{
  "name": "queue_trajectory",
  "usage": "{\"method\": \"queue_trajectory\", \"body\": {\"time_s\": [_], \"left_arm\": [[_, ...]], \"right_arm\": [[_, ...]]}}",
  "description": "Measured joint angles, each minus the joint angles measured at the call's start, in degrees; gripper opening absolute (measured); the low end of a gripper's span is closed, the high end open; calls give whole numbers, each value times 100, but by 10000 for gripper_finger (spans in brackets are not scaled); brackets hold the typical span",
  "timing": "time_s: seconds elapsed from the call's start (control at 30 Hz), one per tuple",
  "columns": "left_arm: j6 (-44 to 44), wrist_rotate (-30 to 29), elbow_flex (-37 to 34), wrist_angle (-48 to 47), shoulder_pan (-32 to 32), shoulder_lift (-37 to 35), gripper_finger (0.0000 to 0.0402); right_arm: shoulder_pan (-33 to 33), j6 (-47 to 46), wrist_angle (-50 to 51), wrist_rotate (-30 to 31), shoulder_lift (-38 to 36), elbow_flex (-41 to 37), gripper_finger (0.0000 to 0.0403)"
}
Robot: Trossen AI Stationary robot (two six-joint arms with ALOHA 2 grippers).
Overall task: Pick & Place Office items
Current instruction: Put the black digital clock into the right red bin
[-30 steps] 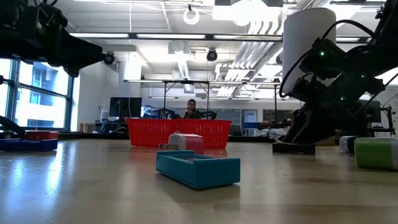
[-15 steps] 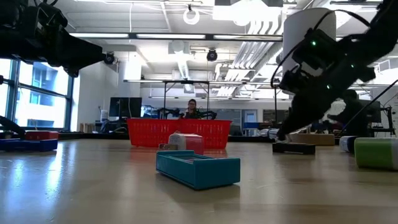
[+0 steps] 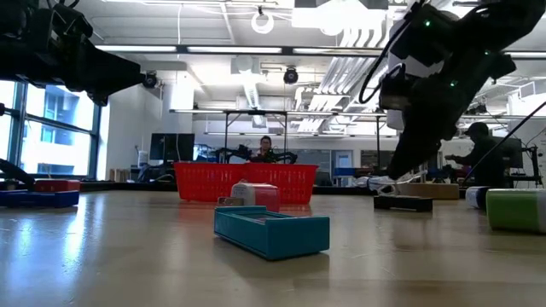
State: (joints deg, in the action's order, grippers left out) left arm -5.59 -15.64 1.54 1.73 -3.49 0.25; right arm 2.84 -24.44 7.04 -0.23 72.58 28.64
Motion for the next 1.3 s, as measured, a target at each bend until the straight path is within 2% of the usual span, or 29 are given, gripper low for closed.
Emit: {"method": "queue_trajectory", "body": {"time_s": [0.4, 0.63, 0.87, 1.0, 1.3], "left_arm": [[-123, 49, 0, -28, -2, 0, 141], [-168, 53, 0, -38, -2, 1, 141], [-172, 70, 0, -43, -2, 0, 141], [-171, 72, 0, -44, -2, 8, 141], [-172, 68, 0, -43, -2, 399, 141]], "right_arm": [[-296, -286, -7, 471, 404, 0, 243], [-296, -236, -434, 327, 664, 0, 243], [-296, -232, -427, 483, 781, -2, 243], [-296, -229, -613, 485, 1083, 0, 243], [-301, -49, -985, 619, 1475, 17, 243]]}}
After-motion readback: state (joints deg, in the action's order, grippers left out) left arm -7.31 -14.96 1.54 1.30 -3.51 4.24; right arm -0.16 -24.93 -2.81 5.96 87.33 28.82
